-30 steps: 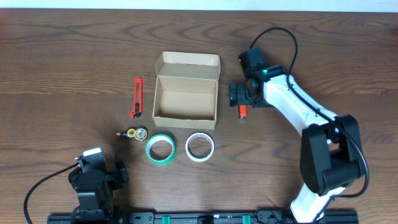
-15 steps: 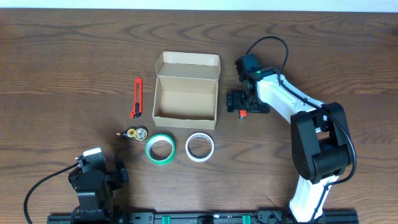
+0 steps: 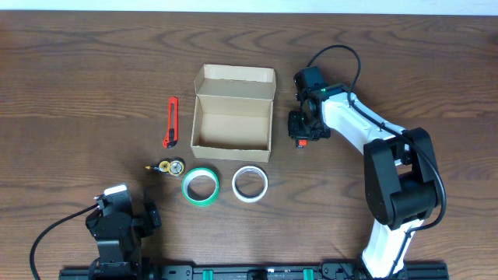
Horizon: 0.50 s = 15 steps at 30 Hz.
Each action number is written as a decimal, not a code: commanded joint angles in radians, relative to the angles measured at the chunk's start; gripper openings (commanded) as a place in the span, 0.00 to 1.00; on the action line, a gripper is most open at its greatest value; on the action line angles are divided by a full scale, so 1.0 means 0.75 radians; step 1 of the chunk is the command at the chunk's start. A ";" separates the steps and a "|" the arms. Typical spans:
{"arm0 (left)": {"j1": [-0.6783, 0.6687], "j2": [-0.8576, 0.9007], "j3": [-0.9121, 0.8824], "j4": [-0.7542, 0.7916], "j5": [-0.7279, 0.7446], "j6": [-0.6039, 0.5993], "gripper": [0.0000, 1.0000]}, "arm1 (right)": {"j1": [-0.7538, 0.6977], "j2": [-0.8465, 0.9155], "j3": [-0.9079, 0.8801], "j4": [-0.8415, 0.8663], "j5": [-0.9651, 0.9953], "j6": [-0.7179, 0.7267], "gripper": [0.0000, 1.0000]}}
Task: Pack container
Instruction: 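Reach the right gripper to the red stapler and grasp it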
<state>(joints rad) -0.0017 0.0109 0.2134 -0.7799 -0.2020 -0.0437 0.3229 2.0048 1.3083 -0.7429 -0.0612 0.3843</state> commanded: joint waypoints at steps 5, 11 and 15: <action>0.004 -0.009 -0.040 -0.047 -0.011 0.019 0.95 | 0.008 0.020 0.016 -0.017 -0.017 -0.004 0.02; 0.004 -0.009 -0.040 -0.047 -0.011 0.019 0.95 | 0.008 0.018 0.019 -0.070 -0.035 -0.005 0.01; 0.004 -0.009 -0.040 -0.047 -0.010 0.019 0.95 | 0.008 -0.001 0.019 -0.099 -0.035 -0.005 0.01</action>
<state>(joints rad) -0.0017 0.0109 0.2134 -0.7799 -0.2020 -0.0441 0.3229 2.0045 1.3163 -0.7994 -0.0753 0.3809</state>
